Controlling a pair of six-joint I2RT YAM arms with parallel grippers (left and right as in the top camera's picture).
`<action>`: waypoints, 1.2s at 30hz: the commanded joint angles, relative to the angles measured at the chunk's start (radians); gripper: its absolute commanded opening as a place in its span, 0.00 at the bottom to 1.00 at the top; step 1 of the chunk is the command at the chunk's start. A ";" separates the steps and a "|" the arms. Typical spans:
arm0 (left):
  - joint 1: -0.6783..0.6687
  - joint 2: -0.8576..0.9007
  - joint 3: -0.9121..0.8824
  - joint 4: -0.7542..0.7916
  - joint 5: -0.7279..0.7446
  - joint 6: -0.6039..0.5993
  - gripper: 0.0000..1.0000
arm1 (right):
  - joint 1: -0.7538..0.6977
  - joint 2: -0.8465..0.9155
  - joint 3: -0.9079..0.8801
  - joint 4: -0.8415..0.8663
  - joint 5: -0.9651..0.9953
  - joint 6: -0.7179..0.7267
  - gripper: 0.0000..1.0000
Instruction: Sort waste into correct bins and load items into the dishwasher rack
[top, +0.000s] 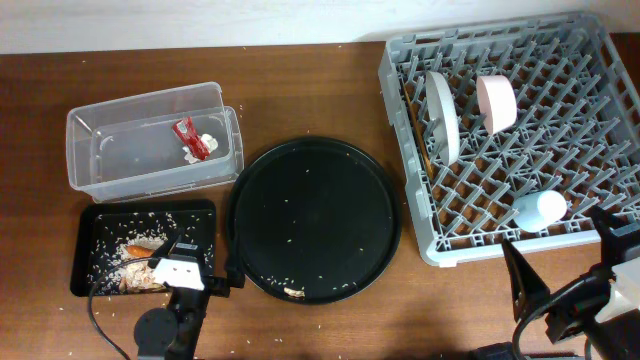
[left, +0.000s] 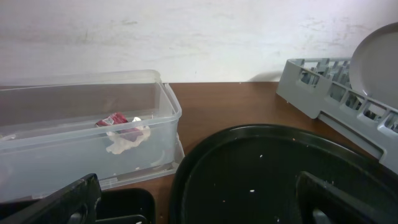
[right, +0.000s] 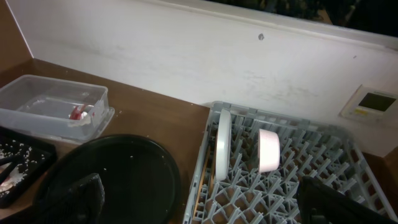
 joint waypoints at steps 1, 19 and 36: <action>0.004 -0.009 -0.016 0.007 0.004 0.015 0.99 | 0.005 -0.002 0.002 0.002 0.002 -0.006 0.98; 0.004 -0.009 -0.016 0.007 0.004 0.016 0.99 | 0.004 -0.258 -0.542 0.260 0.074 -0.208 0.98; 0.004 -0.009 -0.016 0.007 0.004 0.015 0.99 | 0.004 -0.660 -1.130 0.486 0.074 -0.207 0.98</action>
